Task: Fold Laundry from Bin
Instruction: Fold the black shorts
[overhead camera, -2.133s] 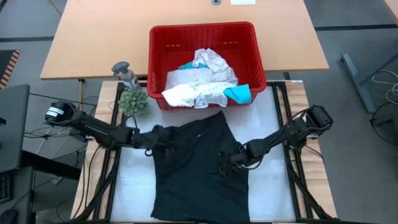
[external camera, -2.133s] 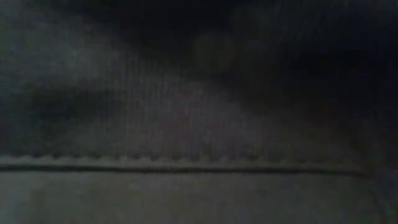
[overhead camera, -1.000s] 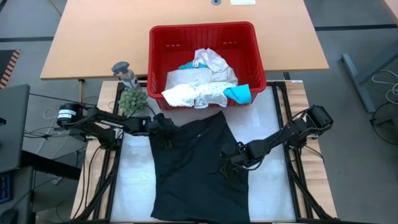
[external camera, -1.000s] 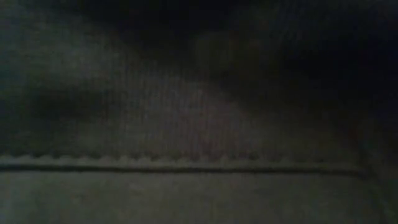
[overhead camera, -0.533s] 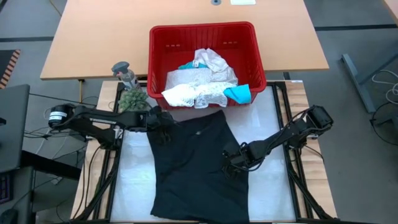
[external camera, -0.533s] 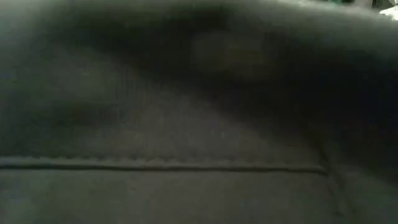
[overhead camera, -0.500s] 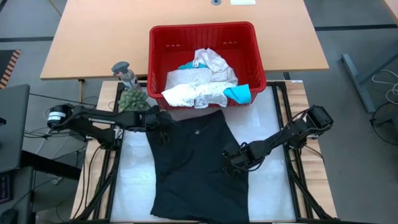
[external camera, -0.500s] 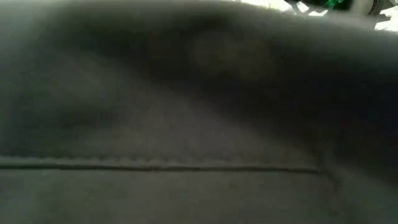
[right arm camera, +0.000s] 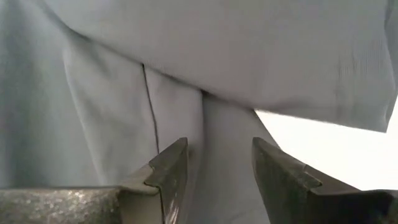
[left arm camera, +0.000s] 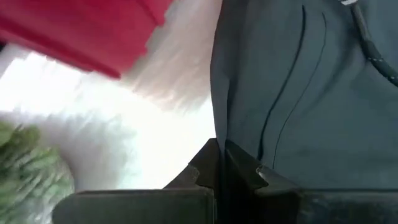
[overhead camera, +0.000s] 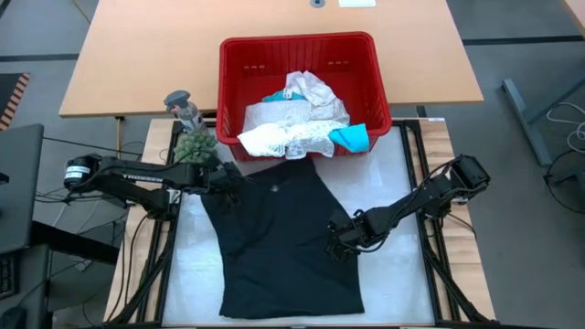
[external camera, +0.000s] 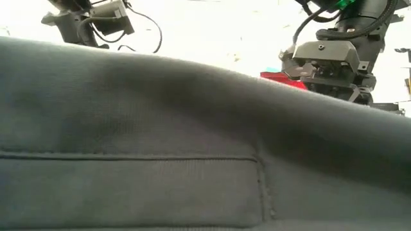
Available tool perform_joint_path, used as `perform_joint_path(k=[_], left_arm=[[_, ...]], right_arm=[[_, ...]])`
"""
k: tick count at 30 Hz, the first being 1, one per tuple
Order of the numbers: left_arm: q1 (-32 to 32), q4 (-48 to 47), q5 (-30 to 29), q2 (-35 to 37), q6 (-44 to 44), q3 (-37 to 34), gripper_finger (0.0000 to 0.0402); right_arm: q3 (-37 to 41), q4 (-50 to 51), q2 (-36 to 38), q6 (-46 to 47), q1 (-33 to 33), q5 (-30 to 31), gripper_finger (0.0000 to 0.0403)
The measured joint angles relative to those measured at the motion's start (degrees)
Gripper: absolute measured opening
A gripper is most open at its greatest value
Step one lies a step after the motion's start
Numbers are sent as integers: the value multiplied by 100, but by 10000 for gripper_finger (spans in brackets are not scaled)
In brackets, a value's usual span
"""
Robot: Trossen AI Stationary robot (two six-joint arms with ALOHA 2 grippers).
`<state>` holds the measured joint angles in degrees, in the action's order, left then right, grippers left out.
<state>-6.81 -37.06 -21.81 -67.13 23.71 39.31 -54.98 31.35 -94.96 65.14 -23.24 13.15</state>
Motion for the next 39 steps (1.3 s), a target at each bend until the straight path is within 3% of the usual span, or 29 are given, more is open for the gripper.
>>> perform_joint_path(k=[8,15,19,22,25,30,36,39], left_arm=[[0,-589,-26,585,-89,393,11],[-4,-791,-213,732,-524,408,100],[-46,-1426,-404,735,228,575,147],[58,-384,551,977,682,438,161],[357,1229,1289,1176,1044,33,161],[817,2568,1414,1173,2021,-857,156],[1197,3895,1450,901,3045,-1810,156],[1264,4016,1437,818,3204,-1899,156]], right_arm=[[0,-32,-2,84,-20,17,201],[0,-63,-2,85,-31,24,201],[0,-178,-2,88,-45,489,201],[0,-186,9,113,161,885,201],[0,-225,12,-41,589,626,201],[2,-363,245,-958,1280,-224,201],[-1,159,469,-1996,2109,-299,201],[1,52,394,-2446,2457,-590,203]])
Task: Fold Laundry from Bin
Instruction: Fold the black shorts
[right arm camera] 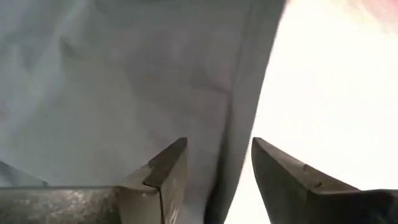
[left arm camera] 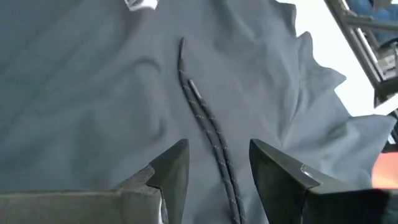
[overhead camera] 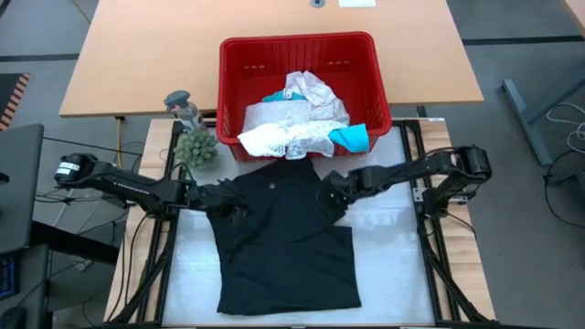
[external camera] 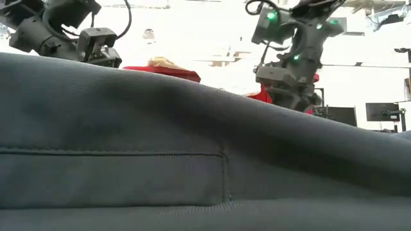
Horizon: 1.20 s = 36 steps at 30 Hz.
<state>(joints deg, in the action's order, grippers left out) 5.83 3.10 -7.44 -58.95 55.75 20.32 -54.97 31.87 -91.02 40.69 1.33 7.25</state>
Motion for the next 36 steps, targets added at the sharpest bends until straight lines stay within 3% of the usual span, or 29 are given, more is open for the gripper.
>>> perform_joint_path(k=[13,28,36], left_arm=[[285,17,-58,-319,153,3,156],[294,28,-147,-407,182,4,155],[296,24,-232,-407,98,4,155]], right_arm=[[-1,70,-479,-187,373,-587,258],[-1,74,-160,-17,127,-451,260],[-3,88,-633,132,-238,-582,258]])
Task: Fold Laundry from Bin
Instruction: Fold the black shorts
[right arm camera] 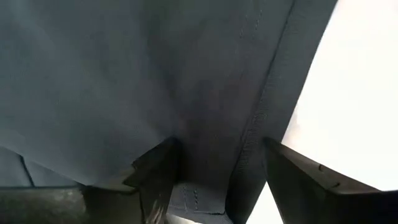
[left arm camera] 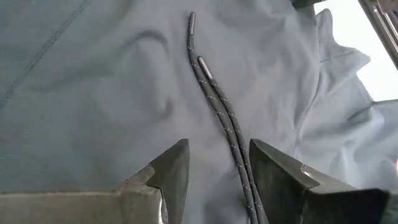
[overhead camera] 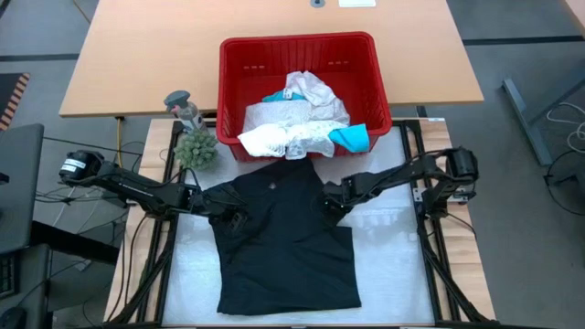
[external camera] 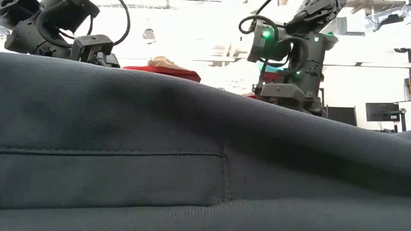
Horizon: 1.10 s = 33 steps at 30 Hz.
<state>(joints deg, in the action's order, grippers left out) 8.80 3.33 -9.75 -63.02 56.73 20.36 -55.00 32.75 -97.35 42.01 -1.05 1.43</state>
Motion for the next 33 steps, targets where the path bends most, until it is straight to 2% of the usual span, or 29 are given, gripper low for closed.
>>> perform_joint_path(k=[3,6,14,17,20,23,29,33], left_arm=[[0,-4,-14,0,-11,0,155],[0,-4,-14,0,-10,0,155],[0,-2,-35,0,-4,0,155],[0,-2,-41,0,-4,0,155],[2,-4,-72,0,-2,0,155],[2,-21,-123,0,-7,0,155],[2,-263,-182,0,-2,0,155],[2,-310,-312,0,0,0,155]], right_arm=[[0,1,-10,7,-42,2,241],[0,14,-9,17,-67,22,201],[-42,61,-7,150,-201,9,24],[-168,259,-7,189,-289,53,25],[-353,772,-7,367,-374,346,46],[-491,1317,-3,511,-441,643,49],[-592,1718,1,647,-610,686,41],[-592,1744,3,770,-707,679,63]])
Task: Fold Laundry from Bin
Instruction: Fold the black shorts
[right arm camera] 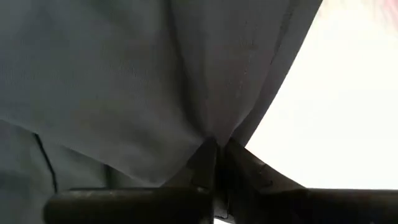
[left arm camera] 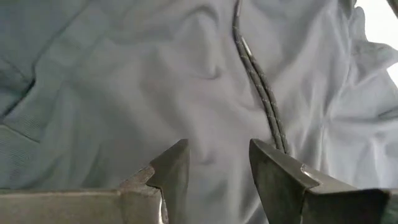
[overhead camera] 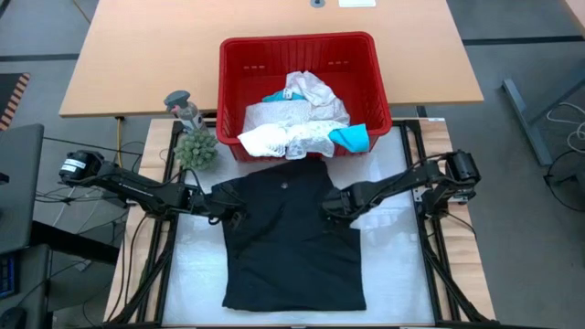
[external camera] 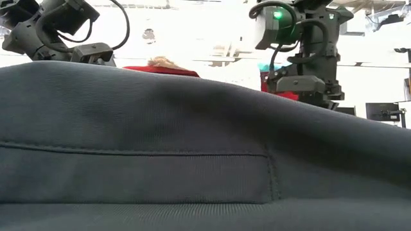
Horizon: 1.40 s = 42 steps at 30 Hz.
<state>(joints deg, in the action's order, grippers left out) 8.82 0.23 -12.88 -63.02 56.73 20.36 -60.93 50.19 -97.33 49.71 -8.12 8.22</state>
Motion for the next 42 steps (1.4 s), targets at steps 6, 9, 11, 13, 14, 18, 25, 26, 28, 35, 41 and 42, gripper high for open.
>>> perform_joint_path(k=[6,9,11,13,14,18,25,26,28,35,41,42], left_arm=[[120,141,-104,0,-390,0,155],[256,613,426,41,-1167,8,155],[330,839,1188,84,-1639,234,155],[444,713,1877,124,-1915,658,155],[528,479,2183,131,-2020,901,155],[1281,-1360,2551,78,-2766,2208,155],[3123,-3791,891,-513,-2947,4292,155],[3385,-3961,663,-625,-2745,4495,155],[3901,-4232,206,-888,-2335,4828,155],[5086,-5245,-585,-1896,-1378,5430,155],[5372,-5307,-683,-2467,-537,5445,155],[5389,-5307,-807,-2541,-464,5445,155]], right_arm=[[0,1041,311,430,-17,548,131],[1,1330,771,327,-17,875,170],[2,1301,1225,143,-54,915,193],[2,1225,1701,-108,-153,888,211],[2,1166,1945,-236,-232,772,217],[2,426,2752,-645,-795,-278,228],[1,-1068,2908,-1,-2690,-525,216],[1,-1223,2792,157,-2955,-522,214],[1,-1478,2489,421,-3408,-515,210],[2,-2708,1216,640,-4199,-495,204],[2,-3033,433,2028,-4398,-443,209],[2,-3033,358,2301,-4446,-299,209]])
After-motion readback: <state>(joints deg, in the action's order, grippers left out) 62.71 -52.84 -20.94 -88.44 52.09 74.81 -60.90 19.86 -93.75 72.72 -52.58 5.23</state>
